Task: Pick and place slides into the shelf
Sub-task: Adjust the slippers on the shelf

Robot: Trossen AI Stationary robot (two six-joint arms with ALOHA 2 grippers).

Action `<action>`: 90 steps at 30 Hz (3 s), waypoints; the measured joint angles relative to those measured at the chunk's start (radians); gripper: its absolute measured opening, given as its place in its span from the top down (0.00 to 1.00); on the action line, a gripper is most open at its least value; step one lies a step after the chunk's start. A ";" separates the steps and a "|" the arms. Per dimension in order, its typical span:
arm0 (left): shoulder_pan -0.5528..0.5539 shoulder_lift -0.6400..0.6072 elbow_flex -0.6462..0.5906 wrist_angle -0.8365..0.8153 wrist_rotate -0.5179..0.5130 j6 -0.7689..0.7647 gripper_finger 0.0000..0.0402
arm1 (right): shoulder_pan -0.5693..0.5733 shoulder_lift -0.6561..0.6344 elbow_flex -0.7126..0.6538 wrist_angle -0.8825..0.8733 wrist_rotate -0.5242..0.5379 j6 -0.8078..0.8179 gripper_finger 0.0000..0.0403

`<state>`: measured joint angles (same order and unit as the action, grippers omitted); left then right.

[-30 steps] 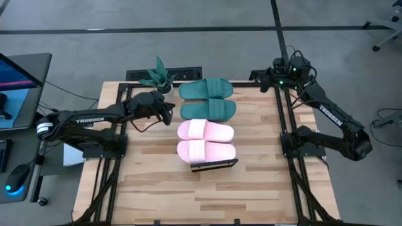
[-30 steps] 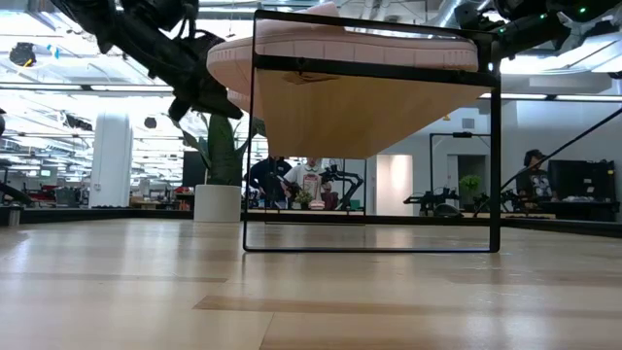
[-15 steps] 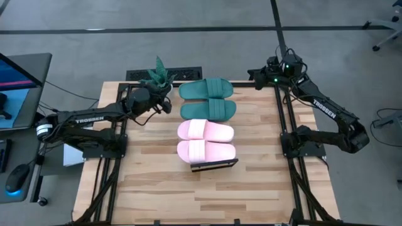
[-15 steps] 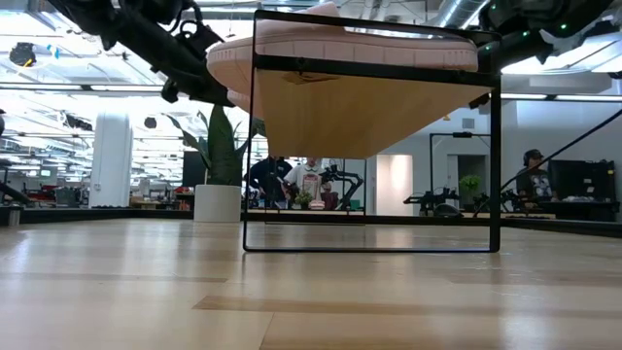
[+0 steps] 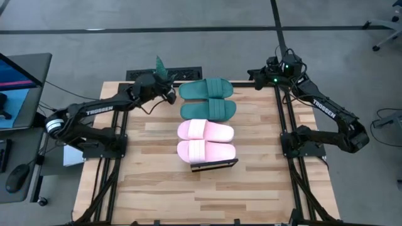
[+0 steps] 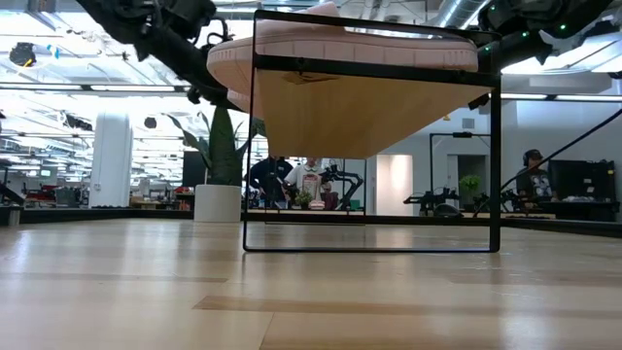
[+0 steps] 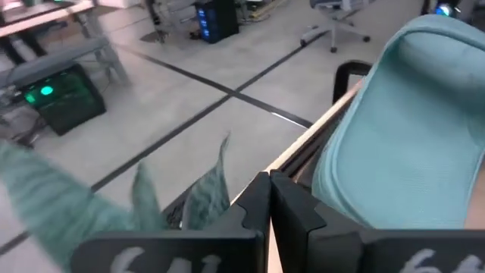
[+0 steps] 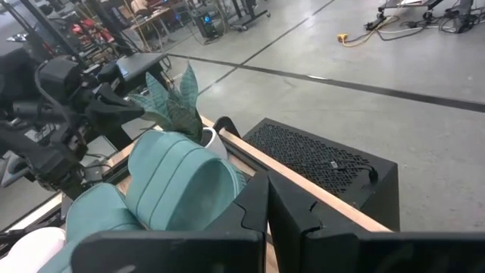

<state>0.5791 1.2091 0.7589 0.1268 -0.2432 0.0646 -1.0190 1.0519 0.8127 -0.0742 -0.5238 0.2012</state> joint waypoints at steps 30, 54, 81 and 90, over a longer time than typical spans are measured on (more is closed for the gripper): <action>0.028 0.119 0.204 -0.245 0.123 0.205 1.00 | 0.004 0.000 0.000 -0.008 -0.003 -0.001 1.00; -0.018 0.120 0.204 -0.245 0.058 0.251 1.00 | 0.004 0.000 0.000 -0.008 -0.003 -0.002 1.00; -0.111 0.193 0.262 -0.285 0.090 0.197 1.00 | 0.004 0.000 0.000 -0.008 -0.003 -0.001 1.00; -0.131 0.189 0.273 -0.355 0.044 0.194 1.00 | 0.004 0.000 0.000 -0.007 -0.002 -0.020 1.00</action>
<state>0.4484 1.3980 1.0321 -0.2282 -0.1996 0.2589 -1.0150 1.0519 0.8127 -0.0811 -0.5254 0.1812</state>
